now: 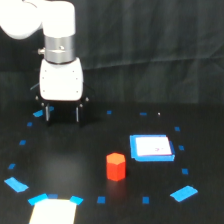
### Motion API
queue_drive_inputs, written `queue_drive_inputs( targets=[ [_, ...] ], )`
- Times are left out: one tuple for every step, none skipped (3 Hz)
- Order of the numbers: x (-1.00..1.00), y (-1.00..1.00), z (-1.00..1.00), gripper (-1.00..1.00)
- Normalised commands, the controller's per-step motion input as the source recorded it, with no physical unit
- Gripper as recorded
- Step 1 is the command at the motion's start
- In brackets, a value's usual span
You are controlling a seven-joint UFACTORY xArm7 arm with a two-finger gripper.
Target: Pick up the red object from the table
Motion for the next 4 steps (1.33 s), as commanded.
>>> queue_drive_inputs(
  targets=[
    [1.0,-0.92,-0.02,0.98],
    [1.0,-1.0,0.03,1.0],
    [0.52,-0.71,0.11,0.94],
    [0.64,-1.0,-0.24,1.0]
  ],
)
